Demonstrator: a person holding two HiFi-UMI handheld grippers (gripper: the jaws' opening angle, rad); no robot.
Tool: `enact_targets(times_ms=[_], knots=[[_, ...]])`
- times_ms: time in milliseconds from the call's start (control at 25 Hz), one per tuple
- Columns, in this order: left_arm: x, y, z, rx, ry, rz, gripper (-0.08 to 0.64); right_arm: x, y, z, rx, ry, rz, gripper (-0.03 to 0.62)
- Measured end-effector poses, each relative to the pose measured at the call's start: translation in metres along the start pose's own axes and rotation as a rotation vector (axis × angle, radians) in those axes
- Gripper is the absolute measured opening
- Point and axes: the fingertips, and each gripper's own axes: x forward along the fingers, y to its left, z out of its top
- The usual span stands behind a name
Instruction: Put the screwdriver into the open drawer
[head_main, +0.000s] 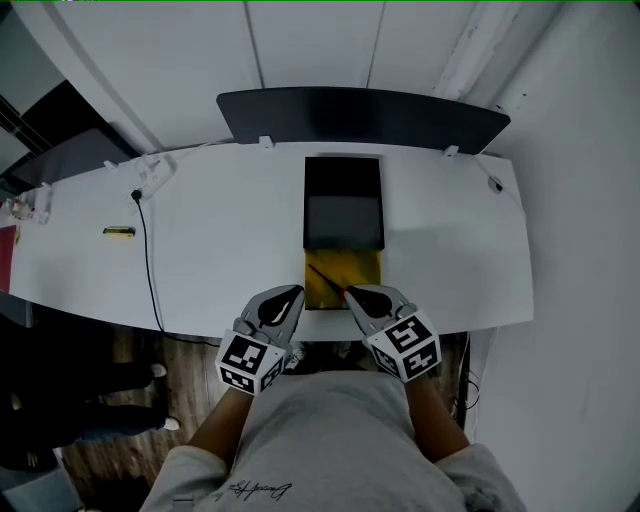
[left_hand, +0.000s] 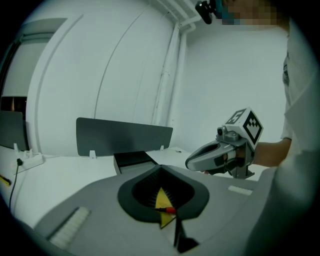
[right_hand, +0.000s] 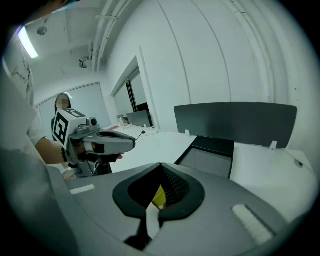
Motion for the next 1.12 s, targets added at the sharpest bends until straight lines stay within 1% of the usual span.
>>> enact_targets(times_ms=[360,1120], knots=[[0.0033,-0.0021,0.0085,0.014,-0.013,-0.012,0.000,0.0020,-0.0019,-0.0011,-0.018,0.011,-0.013,0.014],[0.0031,0.0013,0.0045,0.002,-0.015,-0.010,0.000,0.0052,-0.0021,-0.0027,-0.021,0.022,-0.020,0.014]])
